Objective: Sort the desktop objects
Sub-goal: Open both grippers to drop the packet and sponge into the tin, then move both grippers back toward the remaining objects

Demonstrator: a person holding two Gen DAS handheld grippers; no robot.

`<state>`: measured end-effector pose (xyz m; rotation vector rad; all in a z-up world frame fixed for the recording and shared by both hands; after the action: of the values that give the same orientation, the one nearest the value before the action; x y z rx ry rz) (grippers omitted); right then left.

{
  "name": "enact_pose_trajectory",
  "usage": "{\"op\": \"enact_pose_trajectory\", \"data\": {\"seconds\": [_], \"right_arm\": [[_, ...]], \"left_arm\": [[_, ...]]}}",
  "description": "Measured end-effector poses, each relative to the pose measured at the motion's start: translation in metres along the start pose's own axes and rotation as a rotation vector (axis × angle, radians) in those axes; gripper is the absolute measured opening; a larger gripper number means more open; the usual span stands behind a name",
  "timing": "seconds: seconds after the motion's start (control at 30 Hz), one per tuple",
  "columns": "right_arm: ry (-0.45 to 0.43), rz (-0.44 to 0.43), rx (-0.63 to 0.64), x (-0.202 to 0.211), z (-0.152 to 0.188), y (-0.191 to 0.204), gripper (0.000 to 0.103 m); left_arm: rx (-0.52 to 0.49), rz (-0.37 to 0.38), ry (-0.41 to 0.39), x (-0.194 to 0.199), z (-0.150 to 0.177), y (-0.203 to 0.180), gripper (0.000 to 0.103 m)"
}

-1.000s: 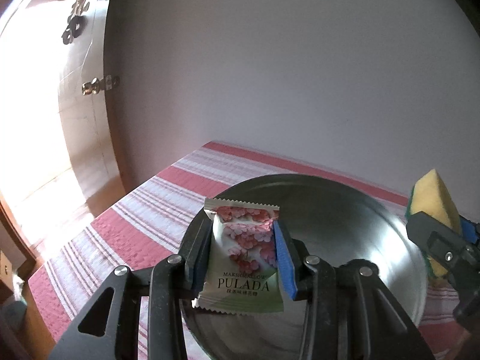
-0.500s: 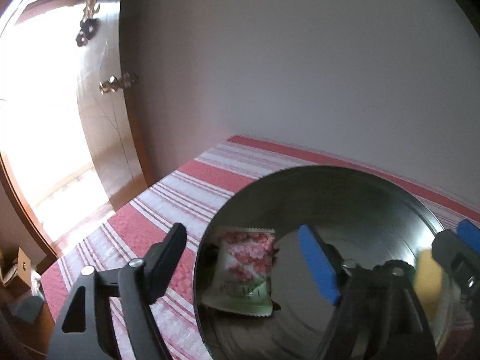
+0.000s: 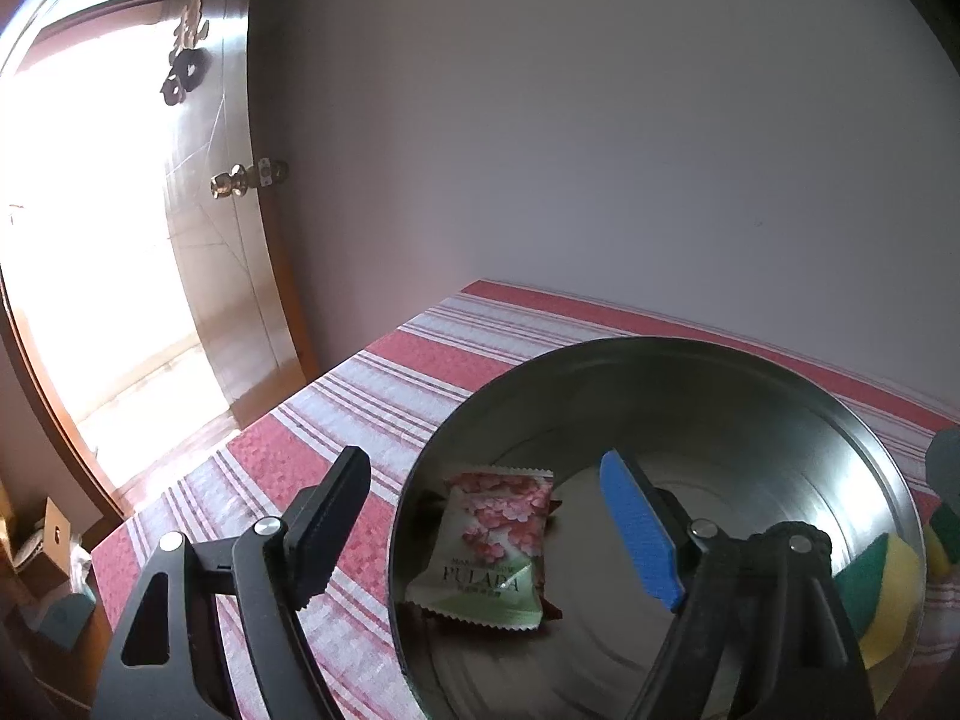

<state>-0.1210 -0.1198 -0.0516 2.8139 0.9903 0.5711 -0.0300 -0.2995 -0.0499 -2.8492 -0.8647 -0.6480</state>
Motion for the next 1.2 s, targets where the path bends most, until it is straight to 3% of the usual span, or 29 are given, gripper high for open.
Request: {"op": "enact_pose_trajectory", "data": {"seconds": [0.4,0.8,1.2], "right_arm": [[-0.108,0.159,0.125,0.033,-0.01,-0.035,0.103],[-0.094,0.297,0.086,0.067,-0.001,-0.116,0.103],[-0.095,0.384,0.112,0.1,0.004,-0.151,0.103]], "left_arm": [[-0.022,0.111,-0.066,0.033,-0.001,-0.048,0.081],[-0.118,0.187,-0.108,0.058,0.01,-0.11,0.081],[-0.214,0.285,-0.128,0.087,0.029,-0.17,0.081]]}}
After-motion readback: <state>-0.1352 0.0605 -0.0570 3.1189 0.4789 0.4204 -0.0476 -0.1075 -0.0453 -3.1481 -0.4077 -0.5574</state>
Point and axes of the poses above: each gripper's, at about its wrist camera, not at the fingertips, and x roughly against the way its jaws point, y to its left, z to its underside, the point moved 10 cm from there along -x, roughly the way its jaws point, and after that the axes turned 5 degrees about -y, right-handed, at the moved point
